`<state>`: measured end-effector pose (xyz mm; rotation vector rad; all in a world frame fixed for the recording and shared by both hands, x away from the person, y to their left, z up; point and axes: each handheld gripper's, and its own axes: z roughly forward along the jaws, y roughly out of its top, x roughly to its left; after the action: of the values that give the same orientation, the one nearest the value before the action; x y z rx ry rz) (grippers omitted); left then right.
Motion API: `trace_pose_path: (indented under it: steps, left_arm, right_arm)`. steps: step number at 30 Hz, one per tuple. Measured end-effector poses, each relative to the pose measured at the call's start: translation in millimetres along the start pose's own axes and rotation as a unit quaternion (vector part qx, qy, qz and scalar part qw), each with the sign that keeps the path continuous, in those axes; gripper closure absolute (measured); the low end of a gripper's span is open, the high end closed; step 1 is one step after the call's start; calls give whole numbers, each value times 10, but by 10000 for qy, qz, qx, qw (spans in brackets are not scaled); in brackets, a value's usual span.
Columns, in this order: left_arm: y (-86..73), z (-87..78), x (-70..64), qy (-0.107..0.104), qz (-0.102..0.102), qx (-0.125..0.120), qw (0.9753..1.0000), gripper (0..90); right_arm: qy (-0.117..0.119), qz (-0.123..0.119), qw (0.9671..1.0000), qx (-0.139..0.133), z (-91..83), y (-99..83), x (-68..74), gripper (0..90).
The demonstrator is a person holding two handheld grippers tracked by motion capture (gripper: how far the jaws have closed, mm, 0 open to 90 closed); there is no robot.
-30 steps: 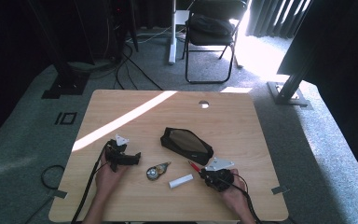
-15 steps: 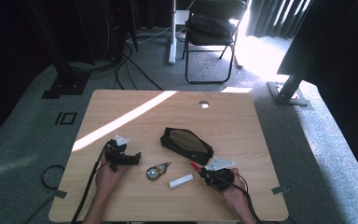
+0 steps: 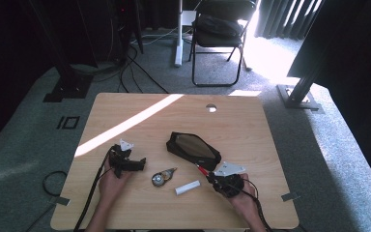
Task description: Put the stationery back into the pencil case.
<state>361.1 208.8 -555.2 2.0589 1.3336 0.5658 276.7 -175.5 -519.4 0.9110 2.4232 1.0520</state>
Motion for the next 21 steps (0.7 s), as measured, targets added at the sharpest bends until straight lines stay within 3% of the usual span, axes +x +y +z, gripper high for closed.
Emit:
trace_pose_path:
  steps: [21]
  left_arm:
    - [0, 0, 0, 0, 1, 1, 10000, 23]
  right_arm:
    - [-17, -46, 9998, -192, -121, 74, 8, 796]
